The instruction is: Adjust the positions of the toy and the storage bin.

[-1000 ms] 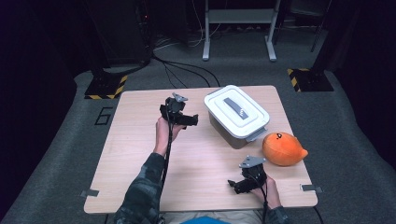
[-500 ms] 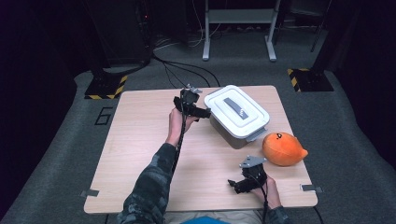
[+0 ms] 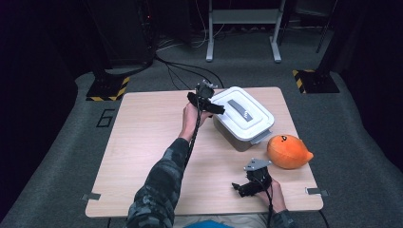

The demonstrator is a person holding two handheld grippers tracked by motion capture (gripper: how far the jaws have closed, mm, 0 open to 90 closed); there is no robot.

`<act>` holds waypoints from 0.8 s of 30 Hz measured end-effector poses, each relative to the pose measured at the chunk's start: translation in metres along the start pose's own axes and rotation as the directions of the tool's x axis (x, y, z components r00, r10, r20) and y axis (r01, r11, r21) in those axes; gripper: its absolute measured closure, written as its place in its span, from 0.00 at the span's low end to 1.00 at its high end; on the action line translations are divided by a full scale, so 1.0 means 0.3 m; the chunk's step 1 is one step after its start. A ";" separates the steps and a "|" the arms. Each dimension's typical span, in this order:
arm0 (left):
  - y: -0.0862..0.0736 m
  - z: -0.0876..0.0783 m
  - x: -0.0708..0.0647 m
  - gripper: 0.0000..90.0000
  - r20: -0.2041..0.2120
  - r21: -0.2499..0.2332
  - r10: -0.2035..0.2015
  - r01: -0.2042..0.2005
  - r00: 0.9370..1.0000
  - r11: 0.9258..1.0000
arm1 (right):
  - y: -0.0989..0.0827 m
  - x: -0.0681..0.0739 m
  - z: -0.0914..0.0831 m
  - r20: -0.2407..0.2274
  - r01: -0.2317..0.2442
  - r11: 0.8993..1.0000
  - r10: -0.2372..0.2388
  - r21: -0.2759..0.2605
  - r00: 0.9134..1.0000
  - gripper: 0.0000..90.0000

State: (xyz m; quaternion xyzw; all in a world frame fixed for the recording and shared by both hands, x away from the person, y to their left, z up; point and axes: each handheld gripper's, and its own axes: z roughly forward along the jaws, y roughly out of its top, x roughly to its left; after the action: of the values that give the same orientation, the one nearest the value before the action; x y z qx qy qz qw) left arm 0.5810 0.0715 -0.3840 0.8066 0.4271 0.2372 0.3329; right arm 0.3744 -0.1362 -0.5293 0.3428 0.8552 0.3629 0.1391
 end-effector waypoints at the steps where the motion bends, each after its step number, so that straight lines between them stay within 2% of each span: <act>1: 0.005 0.009 -0.003 0.02 -0.003 0.009 0.011 -0.011 1.000 1.000 | 0.000 0.000 0.000 0.000 0.000 1.000 0.000 0.000 1.000 0.02; 8: 0.025 0.046 -0.024 0.09 0.031 0.024 0.045 -0.046 0.999 0.999 | 0.000 0.000 -0.001 -0.001 -0.002 1.000 0.002 -0.003 1.000 0.03; 11: 0.026 0.049 -0.027 0.13 0.045 0.016 0.045 -0.045 0.998 0.999 | -0.001 0.000 -0.001 -0.003 -0.003 1.000 0.003 -0.004 1.000 0.03; 14: 0.021 0.055 -0.025 0.18 0.056 0.032 0.053 -0.055 0.997 0.998 | -0.001 -0.001 -0.001 -0.005 -0.002 1.000 0.002 -0.005 1.000 0.03; 16: 0.015 0.054 -0.019 0.22 0.077 0.025 0.036 -0.038 0.996 0.999 | -0.001 -0.001 -0.002 -0.007 -0.002 1.000 0.002 -0.004 1.000 0.03; 24: -0.006 0.033 -0.019 0.29 0.073 0.015 0.044 -0.045 0.996 0.999 | -0.001 0.000 -0.002 -0.003 -0.003 1.000 0.003 -0.005 1.000 0.04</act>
State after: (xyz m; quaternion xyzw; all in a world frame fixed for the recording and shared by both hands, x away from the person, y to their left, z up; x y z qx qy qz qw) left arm 0.5835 0.0641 -0.3925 0.8267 0.3987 0.2114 0.3359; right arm 0.3741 -0.1366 -0.5291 0.3430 0.8541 0.3658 0.1381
